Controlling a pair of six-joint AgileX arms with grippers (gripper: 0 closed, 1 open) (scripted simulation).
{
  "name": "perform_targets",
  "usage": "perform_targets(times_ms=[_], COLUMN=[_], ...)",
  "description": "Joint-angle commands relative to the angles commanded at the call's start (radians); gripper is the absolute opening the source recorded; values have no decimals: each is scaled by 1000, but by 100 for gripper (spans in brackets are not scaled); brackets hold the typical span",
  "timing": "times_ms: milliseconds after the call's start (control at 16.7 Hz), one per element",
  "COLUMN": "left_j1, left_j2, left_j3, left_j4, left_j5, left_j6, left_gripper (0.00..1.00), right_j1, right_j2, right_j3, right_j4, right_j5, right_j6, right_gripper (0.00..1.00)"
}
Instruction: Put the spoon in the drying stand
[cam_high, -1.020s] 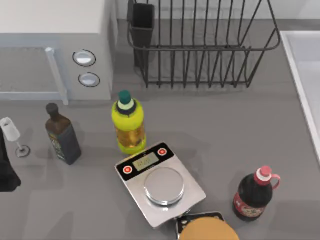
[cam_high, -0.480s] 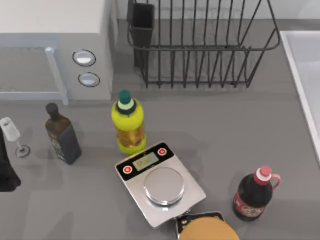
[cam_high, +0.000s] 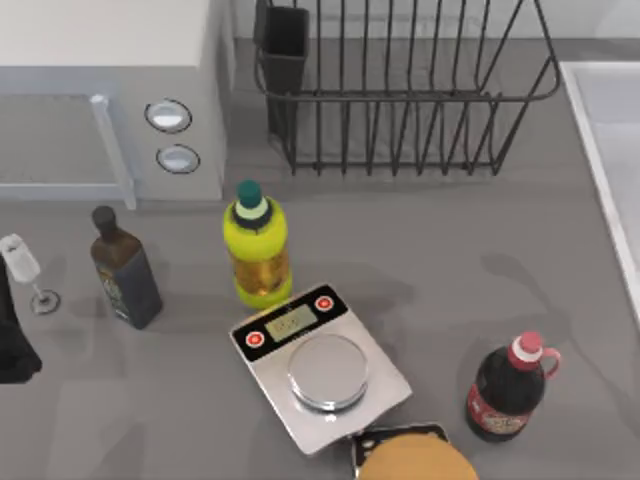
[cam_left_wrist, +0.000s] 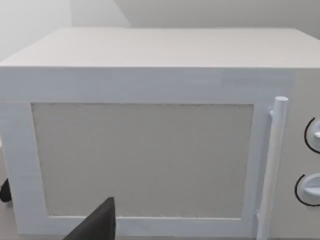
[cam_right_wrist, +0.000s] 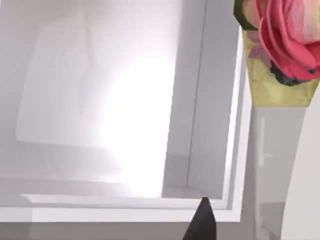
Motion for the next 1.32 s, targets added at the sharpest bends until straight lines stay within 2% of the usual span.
perform_targets(times_ms=[420, 660, 960, 1320], left_j1=[0, 0, 0, 0], left_j2=[0, 0, 0, 0], left_j3=[0, 0, 0, 0], left_j4=[0, 0, 0, 0], left_j5=[0, 0, 0, 0], left_j6=[0, 0, 0, 0], left_gripper=[100, 100, 100, 100], right_j1=[657, 928, 1100, 1112], right_j2=[18, -4, -24, -23], right_j3=[-8, -18, -22, -22], right_j4=[510, 800, 1030, 1051], right_j5=[369, 568, 734, 749], right_j6=[241, 333, 375, 379], right_gripper=[0, 0, 0, 0])
